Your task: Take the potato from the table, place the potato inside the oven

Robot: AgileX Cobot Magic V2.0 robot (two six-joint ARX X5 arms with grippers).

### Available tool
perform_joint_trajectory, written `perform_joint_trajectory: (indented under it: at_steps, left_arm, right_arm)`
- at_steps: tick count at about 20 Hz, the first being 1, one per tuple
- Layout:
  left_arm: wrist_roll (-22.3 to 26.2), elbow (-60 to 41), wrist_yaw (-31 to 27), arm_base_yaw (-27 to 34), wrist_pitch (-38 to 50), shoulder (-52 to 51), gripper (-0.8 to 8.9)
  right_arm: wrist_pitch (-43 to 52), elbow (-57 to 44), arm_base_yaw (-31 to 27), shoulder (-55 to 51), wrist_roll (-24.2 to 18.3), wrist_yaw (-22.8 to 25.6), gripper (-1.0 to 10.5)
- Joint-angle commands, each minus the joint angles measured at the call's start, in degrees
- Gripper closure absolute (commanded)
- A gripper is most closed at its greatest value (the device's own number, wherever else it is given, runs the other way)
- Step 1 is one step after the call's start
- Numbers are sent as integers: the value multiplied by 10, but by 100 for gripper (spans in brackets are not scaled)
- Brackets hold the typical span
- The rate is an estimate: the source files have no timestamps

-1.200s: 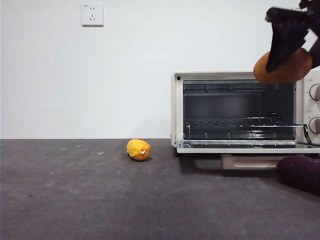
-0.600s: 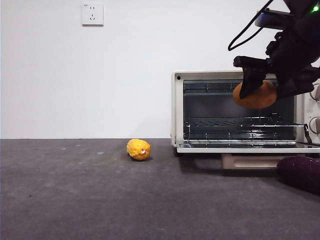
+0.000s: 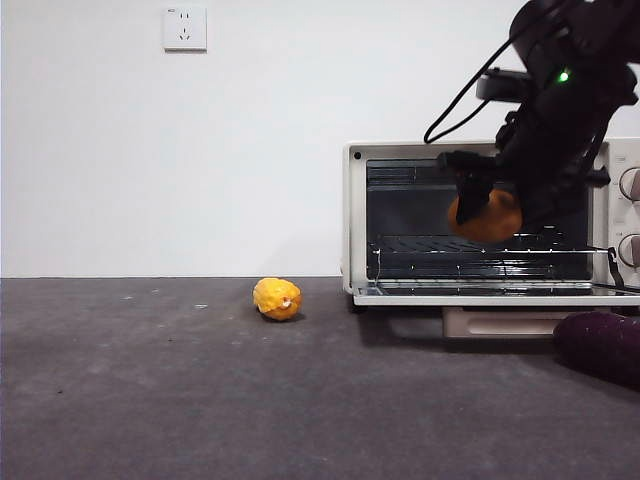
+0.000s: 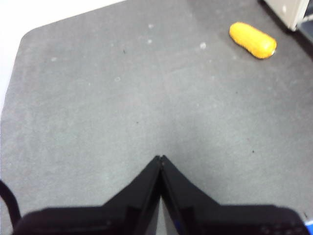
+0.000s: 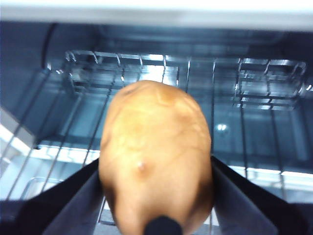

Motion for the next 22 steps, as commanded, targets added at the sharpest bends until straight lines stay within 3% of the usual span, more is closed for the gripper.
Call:
perform_joint_trajectory:
  at_steps: [1, 3, 8, 12, 16, 22]
  left_arm:
    - [-4, -2, -3, -1, 2, 13, 819]
    - [-4, -2, -2, -1, 2, 26, 819]
    - [-3, -2, -2, -1, 2, 46, 819]
    - [-2, -2, -2, -1, 2, 47, 819]
    - [-1, -2, -1, -1, 2, 47, 819]
    - [-2, -2, -2, -1, 2, 50, 819]
  right_arm:
    - [4, 8, 0, 8, 27, 7, 880]
    - [16, 9, 0, 9, 28, 27, 735]
    - [19, 9, 0, 10, 26, 35, 680]
    - [31, 9, 0, 10, 26, 42, 433]
    - [17, 12, 0, 5, 29, 54, 433]
    - [-136, 57, 1, -68, 47, 54, 434]
